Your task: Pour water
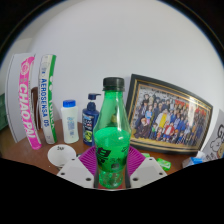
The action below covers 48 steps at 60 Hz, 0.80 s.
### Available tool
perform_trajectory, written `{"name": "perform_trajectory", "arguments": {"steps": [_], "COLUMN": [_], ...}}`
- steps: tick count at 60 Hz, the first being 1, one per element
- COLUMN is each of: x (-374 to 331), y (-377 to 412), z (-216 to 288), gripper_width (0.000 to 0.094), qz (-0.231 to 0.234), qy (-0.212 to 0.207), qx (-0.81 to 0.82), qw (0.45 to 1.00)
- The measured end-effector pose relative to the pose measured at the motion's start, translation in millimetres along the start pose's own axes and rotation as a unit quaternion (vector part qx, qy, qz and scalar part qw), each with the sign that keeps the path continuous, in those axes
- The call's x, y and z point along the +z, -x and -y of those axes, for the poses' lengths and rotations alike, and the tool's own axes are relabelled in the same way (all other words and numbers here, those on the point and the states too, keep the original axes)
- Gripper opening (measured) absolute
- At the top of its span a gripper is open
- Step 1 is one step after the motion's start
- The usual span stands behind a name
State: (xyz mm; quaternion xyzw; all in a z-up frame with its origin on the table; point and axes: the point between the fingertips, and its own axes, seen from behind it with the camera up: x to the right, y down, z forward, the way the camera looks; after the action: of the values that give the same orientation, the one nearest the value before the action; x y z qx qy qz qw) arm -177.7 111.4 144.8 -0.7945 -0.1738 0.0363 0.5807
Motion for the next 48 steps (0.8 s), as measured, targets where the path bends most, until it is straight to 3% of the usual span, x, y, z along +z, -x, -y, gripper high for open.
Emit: {"name": "perform_trajectory", "arguments": {"steps": [15,26,37,43,48], "x": [19,15,12,6,-9], "y": [0,0,0,1,0], "z": [-56,-53,-60,-70,-66], "gripper_width": [0.0363,0.0388,0.0559,0.0858,0.0838], "qz": [0.006,0.004,0.001,0.001,-0.011], "qy": [0.019,-0.013,0.006,0.044,0.058], "qx": [0.075,0.072,0.069,0.075,0.072], "qw": [0.997,0.997,0.998,0.996,0.996]}}
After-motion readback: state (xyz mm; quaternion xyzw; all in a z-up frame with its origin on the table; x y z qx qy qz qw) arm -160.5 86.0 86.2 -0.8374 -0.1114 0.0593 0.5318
